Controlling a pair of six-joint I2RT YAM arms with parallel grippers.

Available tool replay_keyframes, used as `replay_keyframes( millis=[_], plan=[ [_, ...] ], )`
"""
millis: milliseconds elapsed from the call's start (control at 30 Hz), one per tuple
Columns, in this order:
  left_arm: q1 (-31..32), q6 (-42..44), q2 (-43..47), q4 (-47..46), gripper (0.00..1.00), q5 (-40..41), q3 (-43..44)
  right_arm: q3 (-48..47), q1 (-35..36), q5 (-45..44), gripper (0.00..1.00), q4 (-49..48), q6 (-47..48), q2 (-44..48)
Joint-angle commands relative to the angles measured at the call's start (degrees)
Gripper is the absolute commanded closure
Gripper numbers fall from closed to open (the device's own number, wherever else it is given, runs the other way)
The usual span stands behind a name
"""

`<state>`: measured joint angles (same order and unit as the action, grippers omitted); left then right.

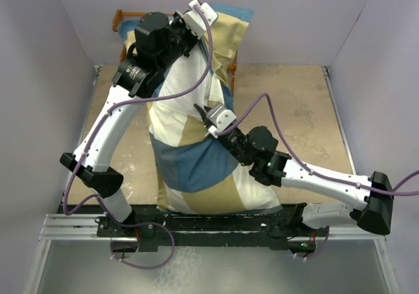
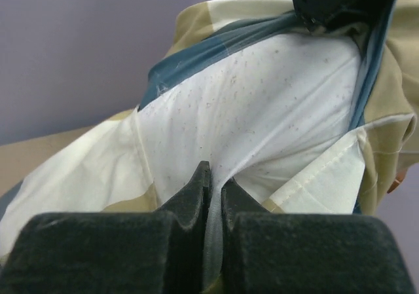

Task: Remove the pillowcase from the pillow
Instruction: Remove the pillow from the pillowcase.

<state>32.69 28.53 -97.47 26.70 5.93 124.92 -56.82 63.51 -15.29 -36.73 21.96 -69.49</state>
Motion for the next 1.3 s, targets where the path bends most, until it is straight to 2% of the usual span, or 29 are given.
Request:
replay_keyframes(
  millis=[0, 167, 267, 367, 533, 633, 733, 800, 867, 900, 1000, 1033, 1133, 1267],
  plan=[
    [-3.1, 3.9, -2.6, -20.5, 0.9, 12.7, 6.6, -0.4, 12.3, 2.2, 1.0, 3.4, 7.8, 0.2],
    [-7.2, 1.1, -6.3, -17.4, 1.0, 13.0, 8.4, -0.4, 15.8, -1.3, 1.0, -0.8, 10.4, 3.7],
    [-9.9, 0.9, -8.8, -16.1, 1.0, 13.1, 10.6, 1.1, 15.9, -3.2, 1.0, -3.5, 10.2, 7.3],
    [-11.9, 0.5, -10.4, -14.3, 1.0, 13.1, 12.4, 3.9, 15.9, -4.4, 1.0, -4.0, 7.2, 10.1],
    [-15.1, -2.0, -11.5, -10.2, 1.0, 12.6, 14.6, 12.7, 15.8, -7.9, 1.0, -12.1, 1.7, 16.6],
    [-16.3, -6.1, -11.8, -5.1, 1.0, 9.7, 17.6, 16.3, 15.1, -8.8, 1.0, -16.5, -3.3, 18.6],
    [-16.0, -11.0, -10.1, -0.8, 1.0, 1.3, 19.1, 16.0, 9.5, -3.8, 1.0, -13.4, -14.3, 19.1],
    [-14.9, -12.2, -8.8, 1.0, 1.0, -3.1, 19.2, 12.0, 0.0, 5.9, 1.0, -5.9, -24.9, 18.3],
    [-13.3, -12.3, -8.4, 2.1, 1.0, -4.1, 19.8, 7.3, -6.3, 16.6, 1.0, -1.5, -30.2, 16.2],
    [-12.7, -12.2, -9.0, 3.0, 1.0, -2.9, 20.9, 6.3, -7.0, 18.7, 1.0, -1.4, -27.7, 16.0],
    [-13.3, -9.6, -13.8, 7.6, 1.0, 5.8, 27.3, 9.1, -4.5, 14.2, 1.0, -7.7, -20.4, 20.6],
    [-14.3, -9.0, -14.7, 8.0, 1.0, 7.6, 27.1, 9.4, -3.5, 13.2, 1.0, -6.6, -17.9, 22.0],
    [-18.7, -8.3, -12.5, 2.8, 1.0, 7.8, 18.2, 10.4, -2.7, 12.6, 1.0, -4.6, -15.2, 25.0],
    [-22.3, -7.5, -11.9, 0.3, 1.0, 8.0, 12.0, 15.1, -2.6, 10.4, 1.0, -11.3, -18.1, 32.3]
  ],
)
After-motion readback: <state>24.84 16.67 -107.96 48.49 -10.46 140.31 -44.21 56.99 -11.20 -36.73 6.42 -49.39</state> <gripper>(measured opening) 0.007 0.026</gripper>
